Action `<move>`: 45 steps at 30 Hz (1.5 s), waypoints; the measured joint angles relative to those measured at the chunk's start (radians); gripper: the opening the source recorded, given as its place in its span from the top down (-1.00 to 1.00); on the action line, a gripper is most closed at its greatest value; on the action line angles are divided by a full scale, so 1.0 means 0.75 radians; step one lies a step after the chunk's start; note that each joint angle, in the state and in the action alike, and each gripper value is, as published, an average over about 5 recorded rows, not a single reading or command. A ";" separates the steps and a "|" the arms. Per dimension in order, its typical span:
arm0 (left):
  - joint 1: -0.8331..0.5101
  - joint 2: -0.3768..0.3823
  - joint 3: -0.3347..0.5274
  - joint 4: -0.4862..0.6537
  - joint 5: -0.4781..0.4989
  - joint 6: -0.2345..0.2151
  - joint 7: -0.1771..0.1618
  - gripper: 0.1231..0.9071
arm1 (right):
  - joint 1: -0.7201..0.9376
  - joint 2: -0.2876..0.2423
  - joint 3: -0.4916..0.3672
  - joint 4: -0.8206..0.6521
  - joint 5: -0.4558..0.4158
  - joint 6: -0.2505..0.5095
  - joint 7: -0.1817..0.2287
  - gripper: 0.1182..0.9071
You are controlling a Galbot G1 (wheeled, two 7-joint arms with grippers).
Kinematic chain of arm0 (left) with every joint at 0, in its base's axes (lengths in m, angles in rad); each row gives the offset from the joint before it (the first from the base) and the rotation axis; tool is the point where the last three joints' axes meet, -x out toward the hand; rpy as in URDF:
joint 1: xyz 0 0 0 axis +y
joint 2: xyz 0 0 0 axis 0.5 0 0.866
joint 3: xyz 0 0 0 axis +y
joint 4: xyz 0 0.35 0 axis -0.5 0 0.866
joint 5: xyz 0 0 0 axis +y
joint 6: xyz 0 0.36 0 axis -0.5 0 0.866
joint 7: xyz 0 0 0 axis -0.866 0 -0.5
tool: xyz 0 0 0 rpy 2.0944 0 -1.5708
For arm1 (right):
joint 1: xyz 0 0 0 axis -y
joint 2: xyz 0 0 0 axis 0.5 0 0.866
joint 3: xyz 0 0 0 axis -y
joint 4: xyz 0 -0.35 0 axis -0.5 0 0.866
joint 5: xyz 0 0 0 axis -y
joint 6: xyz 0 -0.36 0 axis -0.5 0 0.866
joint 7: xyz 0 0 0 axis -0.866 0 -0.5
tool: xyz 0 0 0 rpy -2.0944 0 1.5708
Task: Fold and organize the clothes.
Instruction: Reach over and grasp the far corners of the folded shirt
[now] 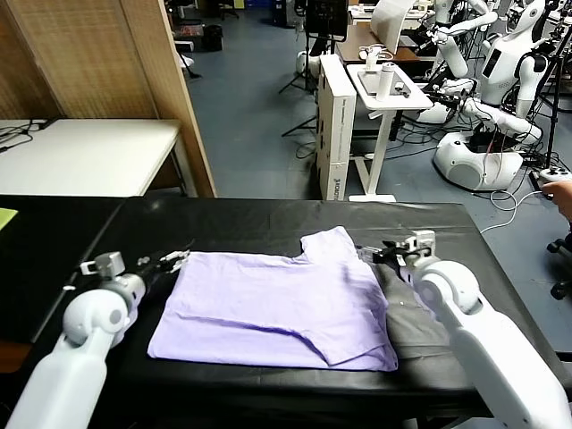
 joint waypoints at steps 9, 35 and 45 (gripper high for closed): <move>-0.060 -0.009 0.046 0.120 0.013 0.001 0.014 -1.00 | 0.073 0.061 -0.058 -0.130 -0.035 0.007 -0.014 -1.00; 0.005 -0.017 0.056 0.065 0.025 -0.003 0.024 -0.58 | 0.063 0.081 -0.085 -0.158 -0.058 -0.002 -0.034 0.10; -0.002 -0.028 0.076 0.071 0.041 -0.023 0.043 0.35 | 0.059 0.082 -0.085 -0.163 -0.060 -0.004 -0.036 0.76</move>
